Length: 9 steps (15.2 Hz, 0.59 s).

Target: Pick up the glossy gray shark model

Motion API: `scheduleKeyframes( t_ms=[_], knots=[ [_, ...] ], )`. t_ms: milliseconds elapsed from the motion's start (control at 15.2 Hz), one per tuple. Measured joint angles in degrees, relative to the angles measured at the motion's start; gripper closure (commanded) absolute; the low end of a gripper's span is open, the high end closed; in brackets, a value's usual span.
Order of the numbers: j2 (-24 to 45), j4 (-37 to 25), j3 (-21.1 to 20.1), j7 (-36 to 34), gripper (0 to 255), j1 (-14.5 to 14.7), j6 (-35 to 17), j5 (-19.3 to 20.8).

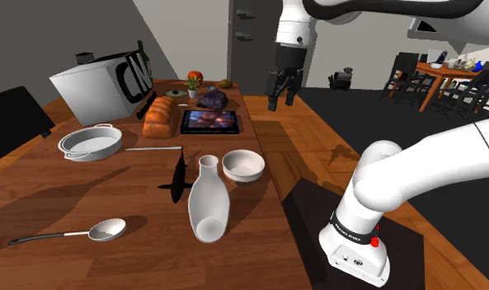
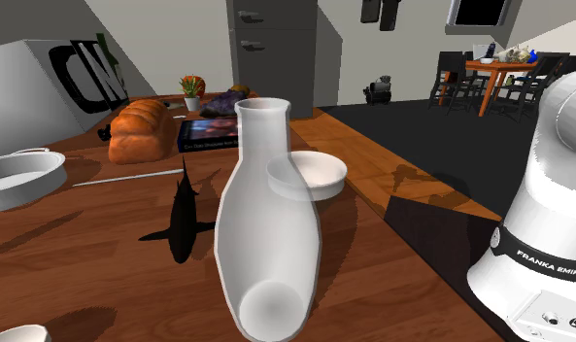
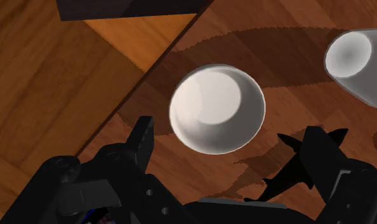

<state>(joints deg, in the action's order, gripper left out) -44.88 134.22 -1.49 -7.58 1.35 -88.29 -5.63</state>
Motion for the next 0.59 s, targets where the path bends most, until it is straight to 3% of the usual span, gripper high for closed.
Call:
scheduleKeyframes(
  t_ms=[198, 594],
  knots=[
    [1.3, 0.3, -1.2, -2.0, 0, -0.1, -1.8, -1.1],
    [8.5, 2.9, -6.2, -10.8, 0, -0.6, -12.5, -5.1]
  ],
)
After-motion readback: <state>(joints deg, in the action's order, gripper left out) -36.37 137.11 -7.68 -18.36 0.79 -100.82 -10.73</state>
